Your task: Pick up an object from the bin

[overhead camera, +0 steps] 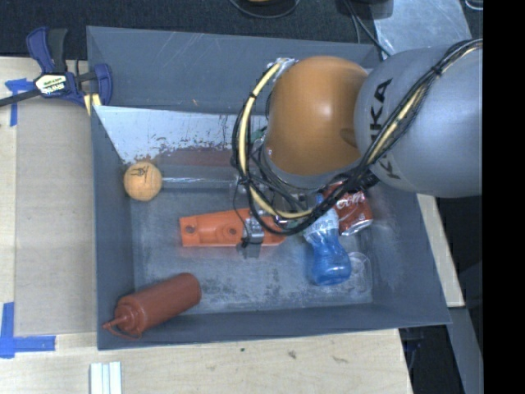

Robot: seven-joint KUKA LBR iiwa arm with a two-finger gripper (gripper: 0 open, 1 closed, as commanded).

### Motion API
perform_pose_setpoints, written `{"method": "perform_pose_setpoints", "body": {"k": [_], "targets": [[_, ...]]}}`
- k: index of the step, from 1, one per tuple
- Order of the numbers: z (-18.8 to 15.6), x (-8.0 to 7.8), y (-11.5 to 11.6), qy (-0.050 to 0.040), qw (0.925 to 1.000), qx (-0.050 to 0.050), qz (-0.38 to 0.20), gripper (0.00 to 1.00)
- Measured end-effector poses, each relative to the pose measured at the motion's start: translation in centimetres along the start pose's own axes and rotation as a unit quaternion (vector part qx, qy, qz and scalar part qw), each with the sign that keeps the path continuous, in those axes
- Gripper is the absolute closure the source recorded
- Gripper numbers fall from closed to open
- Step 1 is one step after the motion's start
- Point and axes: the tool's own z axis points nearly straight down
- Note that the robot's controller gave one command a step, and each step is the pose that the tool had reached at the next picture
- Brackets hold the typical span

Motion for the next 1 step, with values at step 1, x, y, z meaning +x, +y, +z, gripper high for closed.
{"method": "perform_pose_setpoints", "body": {"k": [1], "targets": [[-0.49,-0.14,-0.06,-0.0041,1.0,-0.001,0.001,0.0]]}}
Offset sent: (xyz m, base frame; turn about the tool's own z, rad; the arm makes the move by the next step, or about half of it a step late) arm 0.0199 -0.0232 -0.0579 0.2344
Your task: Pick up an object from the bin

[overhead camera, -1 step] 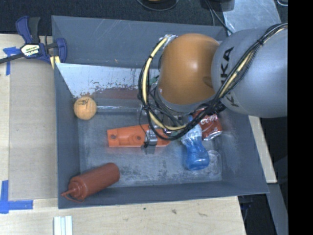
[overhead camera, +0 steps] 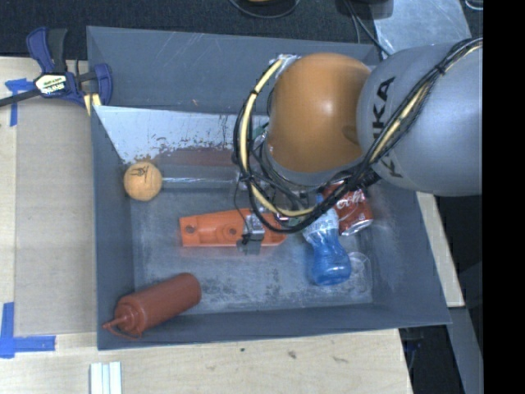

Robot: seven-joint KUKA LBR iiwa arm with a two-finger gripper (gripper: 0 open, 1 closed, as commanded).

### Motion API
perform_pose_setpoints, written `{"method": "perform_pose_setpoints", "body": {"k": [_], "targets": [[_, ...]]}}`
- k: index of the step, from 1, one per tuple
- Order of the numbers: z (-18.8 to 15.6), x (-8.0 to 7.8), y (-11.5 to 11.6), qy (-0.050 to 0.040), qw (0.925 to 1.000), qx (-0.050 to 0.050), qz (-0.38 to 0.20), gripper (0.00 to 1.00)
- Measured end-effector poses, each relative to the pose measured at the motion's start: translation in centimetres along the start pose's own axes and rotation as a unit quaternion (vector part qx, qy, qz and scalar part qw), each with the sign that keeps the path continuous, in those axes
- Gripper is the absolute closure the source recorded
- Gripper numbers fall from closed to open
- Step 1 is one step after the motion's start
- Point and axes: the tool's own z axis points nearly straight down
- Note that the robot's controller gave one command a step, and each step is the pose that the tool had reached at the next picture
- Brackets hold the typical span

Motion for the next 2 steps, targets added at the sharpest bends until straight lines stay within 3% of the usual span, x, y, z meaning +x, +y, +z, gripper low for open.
{"method": "perform_pose_setpoints", "body": {"k": [1,2], "targets": [[5.7,-1.8,-2.1,0.0022,0.9945,0.001,0.105,0.0],[12.2,-2.9,-2.3,-0.001,0.9983,0.0,0.058,1.0]]}}
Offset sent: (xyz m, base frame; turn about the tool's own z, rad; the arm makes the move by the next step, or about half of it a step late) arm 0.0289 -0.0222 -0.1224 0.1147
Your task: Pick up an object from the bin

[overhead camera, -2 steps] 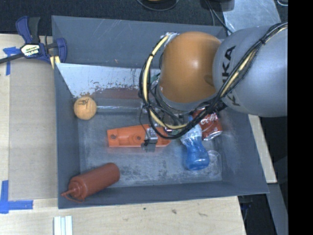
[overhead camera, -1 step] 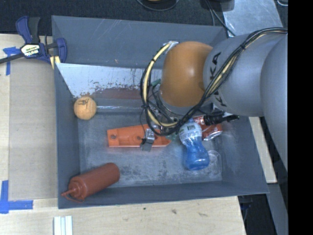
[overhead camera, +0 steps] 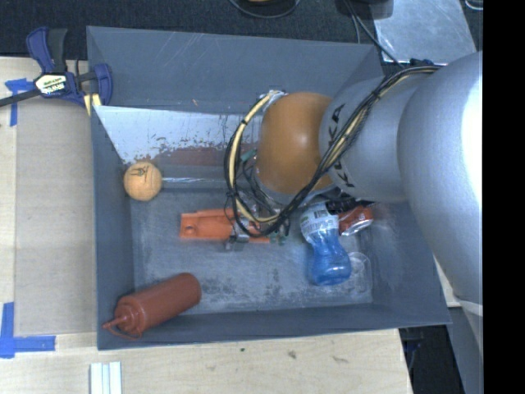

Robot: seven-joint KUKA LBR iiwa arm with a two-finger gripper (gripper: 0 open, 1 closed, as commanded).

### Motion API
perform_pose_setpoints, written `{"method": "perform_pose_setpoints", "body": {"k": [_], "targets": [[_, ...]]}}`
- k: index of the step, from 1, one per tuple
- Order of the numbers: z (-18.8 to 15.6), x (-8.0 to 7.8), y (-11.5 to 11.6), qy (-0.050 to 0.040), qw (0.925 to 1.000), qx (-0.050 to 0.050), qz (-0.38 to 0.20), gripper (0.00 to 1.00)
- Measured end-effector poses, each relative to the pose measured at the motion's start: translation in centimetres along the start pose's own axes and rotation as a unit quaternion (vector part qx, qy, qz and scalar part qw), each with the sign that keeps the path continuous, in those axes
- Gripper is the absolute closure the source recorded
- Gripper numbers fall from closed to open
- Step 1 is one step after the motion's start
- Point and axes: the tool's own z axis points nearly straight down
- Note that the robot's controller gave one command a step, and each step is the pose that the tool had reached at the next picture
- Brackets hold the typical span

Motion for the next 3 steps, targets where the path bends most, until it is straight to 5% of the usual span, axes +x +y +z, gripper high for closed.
{"method": "perform_pose_setpoints", "body": {"k": [1,2,3], "targets": [[0.0,0.0,0.0,0.0,1.0,0.0,0.0,1.0],[-10.8,0.3,1.1,-0.0011,0.9996,0.0,-0.027,1.0],[-10.8,0.3,1.1,-0.0011,0.9996,0.0,-0.027,1.0]]}}
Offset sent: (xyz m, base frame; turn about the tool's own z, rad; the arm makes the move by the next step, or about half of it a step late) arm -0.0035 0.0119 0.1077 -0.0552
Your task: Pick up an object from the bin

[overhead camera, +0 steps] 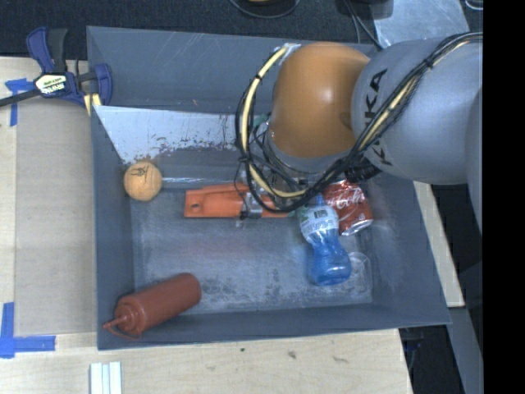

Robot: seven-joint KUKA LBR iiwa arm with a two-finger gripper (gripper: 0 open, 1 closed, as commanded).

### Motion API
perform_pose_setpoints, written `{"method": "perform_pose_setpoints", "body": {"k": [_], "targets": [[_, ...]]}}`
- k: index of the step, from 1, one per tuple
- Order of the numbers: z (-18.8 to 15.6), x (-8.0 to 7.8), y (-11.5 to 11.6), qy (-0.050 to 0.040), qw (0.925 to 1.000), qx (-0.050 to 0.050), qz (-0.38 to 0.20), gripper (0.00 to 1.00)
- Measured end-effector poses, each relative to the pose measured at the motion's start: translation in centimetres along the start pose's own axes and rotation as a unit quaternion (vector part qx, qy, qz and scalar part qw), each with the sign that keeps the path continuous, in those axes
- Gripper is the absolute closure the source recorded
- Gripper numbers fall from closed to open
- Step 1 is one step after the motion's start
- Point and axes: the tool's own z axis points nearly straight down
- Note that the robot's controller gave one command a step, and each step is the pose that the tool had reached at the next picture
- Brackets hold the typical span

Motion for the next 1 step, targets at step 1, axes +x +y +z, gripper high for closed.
{"method": "perform_pose_setpoints", "body": {"k": [1], "targets": [[-13.83,0.75,-0.21,-0.0013,0.9998,0.0,0.021,1.0]]}}
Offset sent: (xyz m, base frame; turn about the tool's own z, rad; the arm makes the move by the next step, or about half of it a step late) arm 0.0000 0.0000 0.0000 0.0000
